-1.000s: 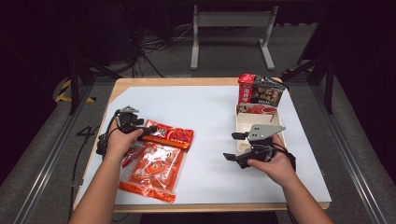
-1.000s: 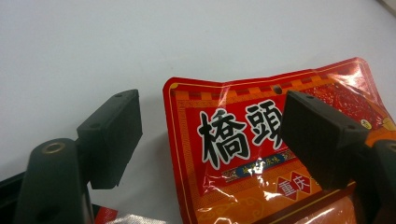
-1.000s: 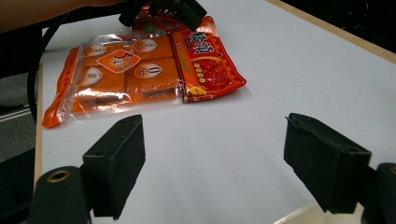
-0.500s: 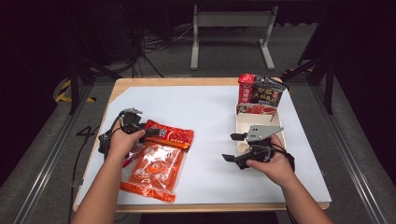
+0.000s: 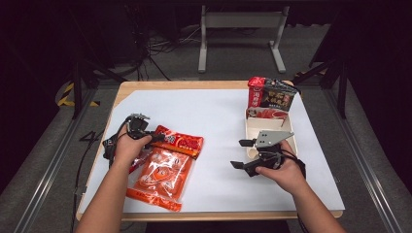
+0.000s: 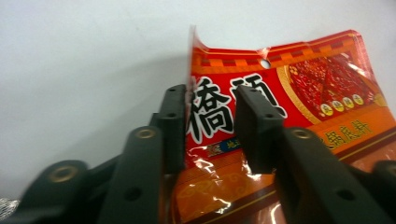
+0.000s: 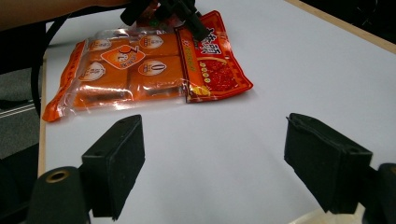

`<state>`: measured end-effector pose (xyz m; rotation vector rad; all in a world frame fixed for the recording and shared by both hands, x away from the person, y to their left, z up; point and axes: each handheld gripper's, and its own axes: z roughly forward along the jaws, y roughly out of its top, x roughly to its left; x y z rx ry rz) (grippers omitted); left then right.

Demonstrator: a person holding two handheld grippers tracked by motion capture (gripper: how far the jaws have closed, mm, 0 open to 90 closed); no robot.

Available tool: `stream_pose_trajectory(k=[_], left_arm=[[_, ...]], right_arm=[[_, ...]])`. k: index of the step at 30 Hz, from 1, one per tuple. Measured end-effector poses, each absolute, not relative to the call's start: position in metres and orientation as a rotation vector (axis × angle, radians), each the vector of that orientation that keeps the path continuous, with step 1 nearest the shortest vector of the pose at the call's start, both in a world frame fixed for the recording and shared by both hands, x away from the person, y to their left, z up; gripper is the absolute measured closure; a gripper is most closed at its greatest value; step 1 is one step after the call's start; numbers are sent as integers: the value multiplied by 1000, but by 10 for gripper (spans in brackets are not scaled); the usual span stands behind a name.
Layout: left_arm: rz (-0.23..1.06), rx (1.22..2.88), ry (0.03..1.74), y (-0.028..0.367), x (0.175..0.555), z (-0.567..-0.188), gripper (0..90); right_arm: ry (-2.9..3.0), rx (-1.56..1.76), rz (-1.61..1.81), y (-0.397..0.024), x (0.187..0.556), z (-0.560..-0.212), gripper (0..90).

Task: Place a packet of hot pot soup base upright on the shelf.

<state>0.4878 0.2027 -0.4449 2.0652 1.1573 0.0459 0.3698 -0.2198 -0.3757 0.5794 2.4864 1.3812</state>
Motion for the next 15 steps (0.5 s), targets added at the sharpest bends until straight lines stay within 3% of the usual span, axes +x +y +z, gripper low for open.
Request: stream_pose_trajectory(k=[7, 9, 15], left_arm=[[76, 2108, 1148, 200, 486, -445, 859], [78, 2115, 1144, 200, 486, -445, 872], [83, 2093, 1143, 201, 484, -443, 898]], right_arm=[[2487, 579, 1380, -220, 370, -377, 211], [2487, 578, 1380, -220, 370, -377, 212], [2526, 573, 1439, -219, 370, -379, 390]])
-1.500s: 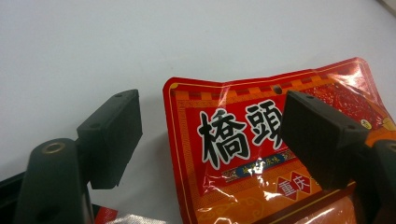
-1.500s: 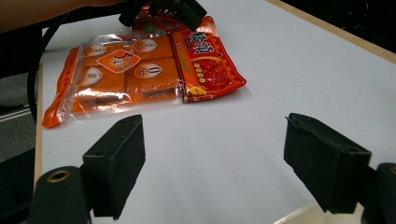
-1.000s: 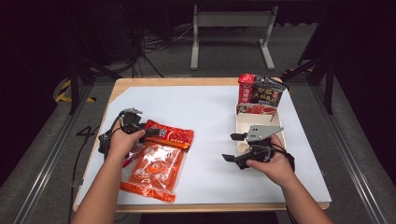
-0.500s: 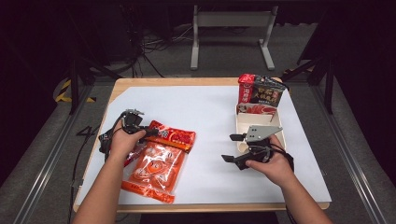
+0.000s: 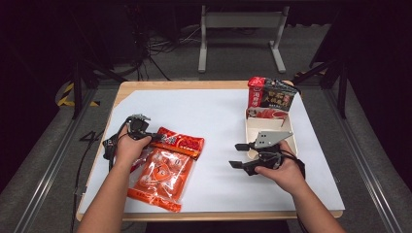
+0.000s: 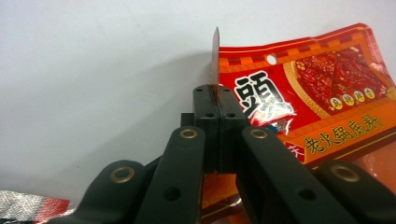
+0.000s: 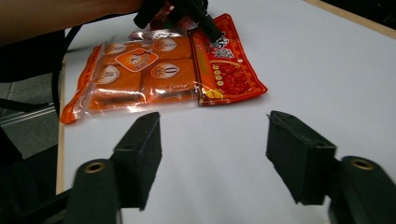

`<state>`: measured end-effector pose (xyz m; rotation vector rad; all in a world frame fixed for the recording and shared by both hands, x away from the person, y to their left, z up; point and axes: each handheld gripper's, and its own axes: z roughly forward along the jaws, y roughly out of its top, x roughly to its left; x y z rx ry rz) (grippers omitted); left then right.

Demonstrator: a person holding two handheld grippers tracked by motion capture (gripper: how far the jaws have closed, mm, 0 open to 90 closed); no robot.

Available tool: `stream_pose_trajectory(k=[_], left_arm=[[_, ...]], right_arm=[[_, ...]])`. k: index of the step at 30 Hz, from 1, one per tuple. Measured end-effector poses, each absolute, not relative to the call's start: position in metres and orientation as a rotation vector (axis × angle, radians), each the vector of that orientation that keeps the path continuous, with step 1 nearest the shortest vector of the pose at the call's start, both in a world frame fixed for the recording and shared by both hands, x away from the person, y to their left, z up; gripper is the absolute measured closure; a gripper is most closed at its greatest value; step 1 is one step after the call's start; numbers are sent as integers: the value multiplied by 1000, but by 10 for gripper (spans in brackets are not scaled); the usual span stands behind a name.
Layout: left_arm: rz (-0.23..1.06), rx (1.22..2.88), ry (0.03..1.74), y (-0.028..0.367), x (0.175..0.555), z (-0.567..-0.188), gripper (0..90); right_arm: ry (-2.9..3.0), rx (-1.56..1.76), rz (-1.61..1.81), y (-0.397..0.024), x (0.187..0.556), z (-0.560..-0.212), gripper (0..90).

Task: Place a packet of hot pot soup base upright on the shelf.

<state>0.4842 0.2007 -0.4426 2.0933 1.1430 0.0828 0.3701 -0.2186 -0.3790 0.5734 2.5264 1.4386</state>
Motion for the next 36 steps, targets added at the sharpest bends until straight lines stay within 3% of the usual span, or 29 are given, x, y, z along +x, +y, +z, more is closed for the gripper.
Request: stream_pose_trajectory(k=[5, 18, 30, 36], left_arm=[[88, 2050, 1138, 205, 481, -435, 900], [123, 1959, 1090, 211, 466, -411, 900], [174, 1896, 989, 213, 448, -380, 900], [241, 1908, 941, 209, 437, -366, 900]], right_arm=[[2533, 585, 1457, -219, 372, -379, 465], [2564, 646, 1420, -211, 383, -370, 479], [2532, 667, 1439, -198, 396, -366, 402], [2523, 674, 1465, -189, 399, -364, 290]])
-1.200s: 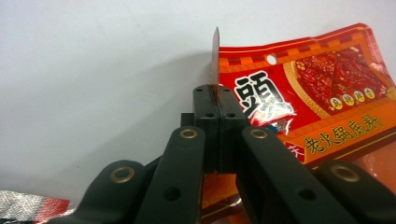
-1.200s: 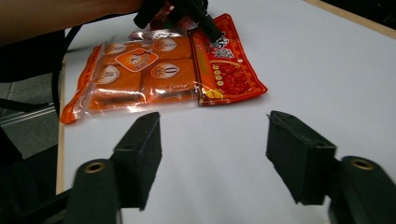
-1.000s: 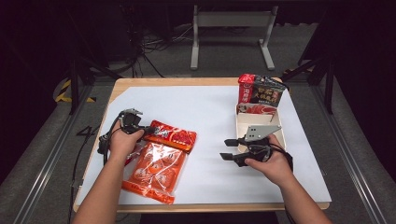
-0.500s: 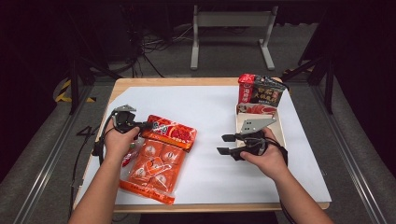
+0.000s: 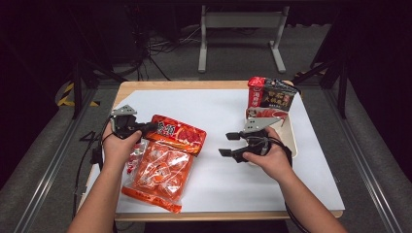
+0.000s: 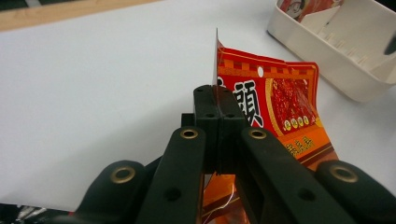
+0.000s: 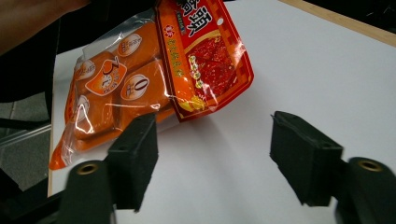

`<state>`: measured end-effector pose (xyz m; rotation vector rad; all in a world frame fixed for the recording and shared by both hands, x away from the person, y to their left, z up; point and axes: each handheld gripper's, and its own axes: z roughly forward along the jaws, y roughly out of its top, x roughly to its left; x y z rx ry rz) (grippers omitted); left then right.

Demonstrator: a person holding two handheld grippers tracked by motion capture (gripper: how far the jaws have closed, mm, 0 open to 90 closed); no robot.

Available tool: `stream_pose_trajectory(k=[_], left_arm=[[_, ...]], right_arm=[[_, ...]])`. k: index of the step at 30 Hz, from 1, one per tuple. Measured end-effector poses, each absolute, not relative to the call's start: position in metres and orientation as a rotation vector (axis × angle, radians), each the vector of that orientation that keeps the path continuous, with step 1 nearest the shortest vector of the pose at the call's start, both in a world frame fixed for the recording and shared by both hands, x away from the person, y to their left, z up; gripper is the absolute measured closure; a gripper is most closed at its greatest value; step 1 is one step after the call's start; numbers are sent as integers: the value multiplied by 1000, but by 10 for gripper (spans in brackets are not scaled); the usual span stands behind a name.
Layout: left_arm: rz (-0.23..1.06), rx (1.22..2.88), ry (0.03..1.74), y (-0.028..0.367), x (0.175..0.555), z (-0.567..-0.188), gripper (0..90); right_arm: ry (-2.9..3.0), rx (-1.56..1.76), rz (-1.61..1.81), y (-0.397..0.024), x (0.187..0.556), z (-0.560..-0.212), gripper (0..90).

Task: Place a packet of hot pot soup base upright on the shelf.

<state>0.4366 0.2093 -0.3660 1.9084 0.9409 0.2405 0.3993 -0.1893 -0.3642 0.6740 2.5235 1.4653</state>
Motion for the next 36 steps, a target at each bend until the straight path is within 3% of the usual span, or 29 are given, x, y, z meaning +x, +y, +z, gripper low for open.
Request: stream_pose_trajectory(k=[8, 36], left_arm=[[289, 1887, 852, 206, 415, -340, 900], [407, 1789, 665, 197, 347, -299, 900]], right_arm=[[2518, 682, 1510, -178, 401, -371, 213], [2539, 542, 1611, -163, 382, -369, 207]])
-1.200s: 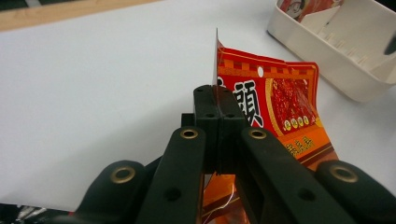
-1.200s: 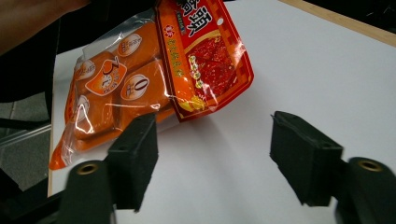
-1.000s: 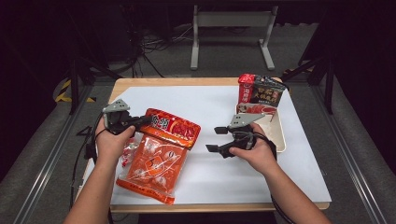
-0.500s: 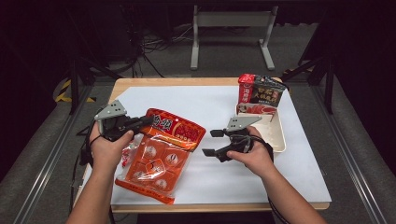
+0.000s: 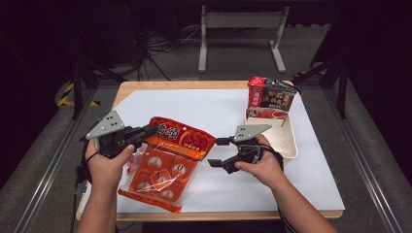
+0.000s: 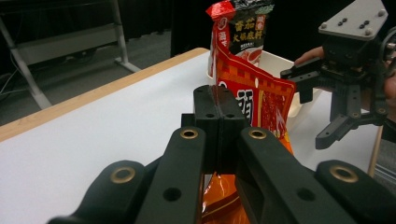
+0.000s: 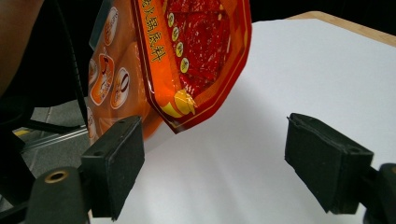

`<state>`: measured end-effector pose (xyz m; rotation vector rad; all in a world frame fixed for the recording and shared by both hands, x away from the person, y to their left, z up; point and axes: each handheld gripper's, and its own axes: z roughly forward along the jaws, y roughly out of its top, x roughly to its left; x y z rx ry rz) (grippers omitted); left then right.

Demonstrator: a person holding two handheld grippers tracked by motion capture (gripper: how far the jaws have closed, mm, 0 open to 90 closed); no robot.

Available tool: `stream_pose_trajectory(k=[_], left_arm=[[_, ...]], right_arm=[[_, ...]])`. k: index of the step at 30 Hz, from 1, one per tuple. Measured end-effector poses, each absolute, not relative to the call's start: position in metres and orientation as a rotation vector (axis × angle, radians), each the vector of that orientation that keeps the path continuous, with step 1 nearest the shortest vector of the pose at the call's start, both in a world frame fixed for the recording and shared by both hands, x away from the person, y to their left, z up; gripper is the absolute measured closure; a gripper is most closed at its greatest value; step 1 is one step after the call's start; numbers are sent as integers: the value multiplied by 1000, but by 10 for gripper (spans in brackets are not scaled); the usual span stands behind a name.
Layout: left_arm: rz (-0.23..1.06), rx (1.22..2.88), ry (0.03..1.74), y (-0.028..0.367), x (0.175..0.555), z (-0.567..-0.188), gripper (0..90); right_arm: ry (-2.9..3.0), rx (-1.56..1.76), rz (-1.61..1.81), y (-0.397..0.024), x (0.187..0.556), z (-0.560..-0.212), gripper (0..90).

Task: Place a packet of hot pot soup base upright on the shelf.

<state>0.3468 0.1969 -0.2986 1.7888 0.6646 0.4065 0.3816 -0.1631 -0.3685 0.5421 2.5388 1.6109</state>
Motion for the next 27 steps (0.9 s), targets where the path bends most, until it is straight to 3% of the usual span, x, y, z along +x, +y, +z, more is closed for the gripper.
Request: stream_pose_trajectory(k=[27], left_arm=[[386, 1750, 636, 201, 339, -297, 900]], right_arm=[[2527, 489, 1775, -124, 377, -387, 214]])
